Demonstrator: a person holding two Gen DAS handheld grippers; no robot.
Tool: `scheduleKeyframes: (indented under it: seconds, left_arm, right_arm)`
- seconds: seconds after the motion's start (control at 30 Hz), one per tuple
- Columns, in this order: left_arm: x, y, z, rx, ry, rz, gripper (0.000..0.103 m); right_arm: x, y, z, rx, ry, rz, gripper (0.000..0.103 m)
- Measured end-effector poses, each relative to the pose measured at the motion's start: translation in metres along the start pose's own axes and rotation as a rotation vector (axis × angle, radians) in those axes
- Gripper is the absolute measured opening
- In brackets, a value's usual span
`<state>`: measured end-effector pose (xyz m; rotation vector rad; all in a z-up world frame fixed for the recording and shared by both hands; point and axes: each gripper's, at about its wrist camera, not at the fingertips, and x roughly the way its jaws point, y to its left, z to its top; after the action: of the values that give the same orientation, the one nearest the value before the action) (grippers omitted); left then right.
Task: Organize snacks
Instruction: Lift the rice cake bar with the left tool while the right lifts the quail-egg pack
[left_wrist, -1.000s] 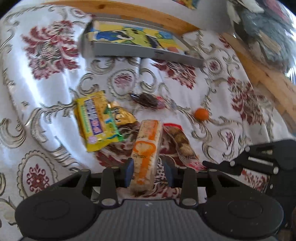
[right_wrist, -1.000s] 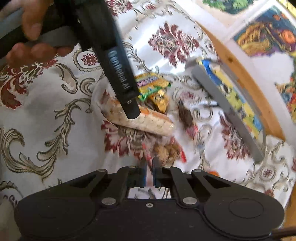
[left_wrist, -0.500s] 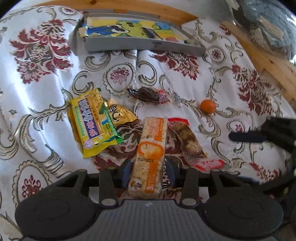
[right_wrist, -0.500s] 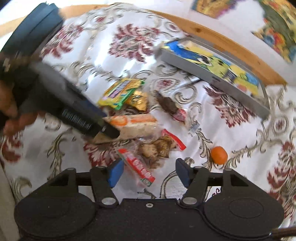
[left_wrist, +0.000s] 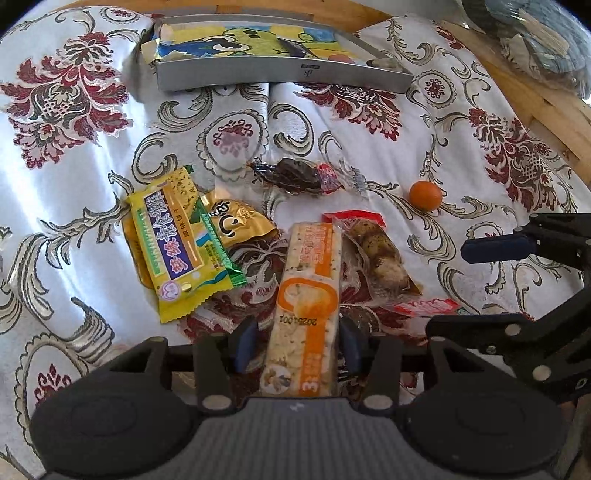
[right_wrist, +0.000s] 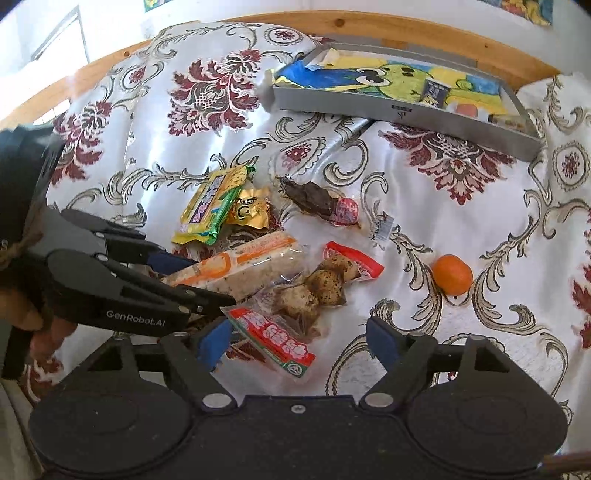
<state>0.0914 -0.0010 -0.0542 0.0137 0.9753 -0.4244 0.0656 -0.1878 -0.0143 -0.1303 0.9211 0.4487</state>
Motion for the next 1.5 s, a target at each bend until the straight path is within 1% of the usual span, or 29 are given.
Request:
scheduleKeyframes:
  seconds: [0.03,0.07,0.13,0.2,0.27,0.33,0.37,0.47,0.53,0.63,0.73,0.83,0.93,1.07,1.23,1.37,1.43,1.5]
  left_arm:
    - [0.0,0.001,0.0,-0.003,0.0,0.001,0.054]
    - [0.001,0.001,0.0,-0.007,0.0,0.002,0.054]
    - [0.001,0.002,0.0,-0.014,0.001,0.003,0.054]
    - [0.0,0.002,0.0,-0.022,0.0,0.005,0.055]
    - [0.0,0.002,0.0,-0.028,-0.001,0.008,0.055]
    - [-0.001,0.002,0.0,-0.033,-0.003,0.012,0.055]
    - [-0.001,0.002,0.0,-0.036,-0.004,0.012,0.055]
    - [0.0,0.001,0.0,-0.04,-0.005,0.015,0.055]
    - [-0.001,0.001,-0.001,-0.04,-0.005,0.018,0.055]
    - [-0.001,0.001,0.0,-0.044,-0.004,0.019,0.055]
    - [-0.001,0.001,0.0,-0.048,-0.002,0.023,0.055]
    - [-0.001,0.0,-0.001,-0.039,-0.003,0.029,0.055]
    - [0.0,-0.002,-0.001,-0.025,-0.006,0.033,0.055]
    - [0.001,0.0,-0.001,-0.029,-0.011,0.027,0.055]
    - [0.002,0.0,0.0,-0.024,-0.018,0.026,0.055]
    - [0.003,-0.003,-0.001,0.004,-0.02,0.041,0.055]
    - [0.003,-0.006,-0.002,0.034,-0.022,0.051,0.052]
    - [0.002,-0.008,-0.002,0.046,-0.023,0.045,0.045]
  right_arm:
    - [0.001,-0.002,0.001,0.004,0.018,0.02,0.09]
    - [0.002,-0.003,0.002,0.006,0.029,0.037,0.092]
    - [0.003,-0.001,0.002,-0.011,0.046,0.044,0.093]
    - [0.004,0.002,0.001,-0.064,0.071,0.046,0.094]
    - [0.003,0.003,0.001,-0.101,0.069,0.027,0.094]
    - [0.0,-0.001,0.002,-0.099,0.052,-0.016,0.095]
    - [-0.001,-0.006,0.003,-0.074,0.039,-0.035,0.095]
    - [-0.001,-0.017,0.005,0.017,0.018,-0.037,0.096]
    - [0.003,-0.022,0.006,0.076,0.004,-0.054,0.097]
    - [0.013,-0.023,0.007,0.11,-0.007,-0.066,0.096]
    - [0.025,-0.022,0.009,0.136,-0.021,-0.074,0.093]
    - [0.033,-0.027,0.01,0.203,-0.03,-0.034,0.089]
    - [0.039,-0.033,0.012,0.269,-0.034,-0.016,0.085]
    - [0.047,-0.037,0.011,0.338,-0.001,0.009,0.082]
    - [0.049,-0.031,0.01,0.295,0.008,-0.016,0.082]
    - [0.054,-0.024,0.011,0.227,0.032,-0.061,0.081]
    - [0.054,-0.023,0.011,0.208,0.043,-0.078,0.078]
    - [0.053,-0.021,0.01,0.19,0.047,-0.09,0.075]
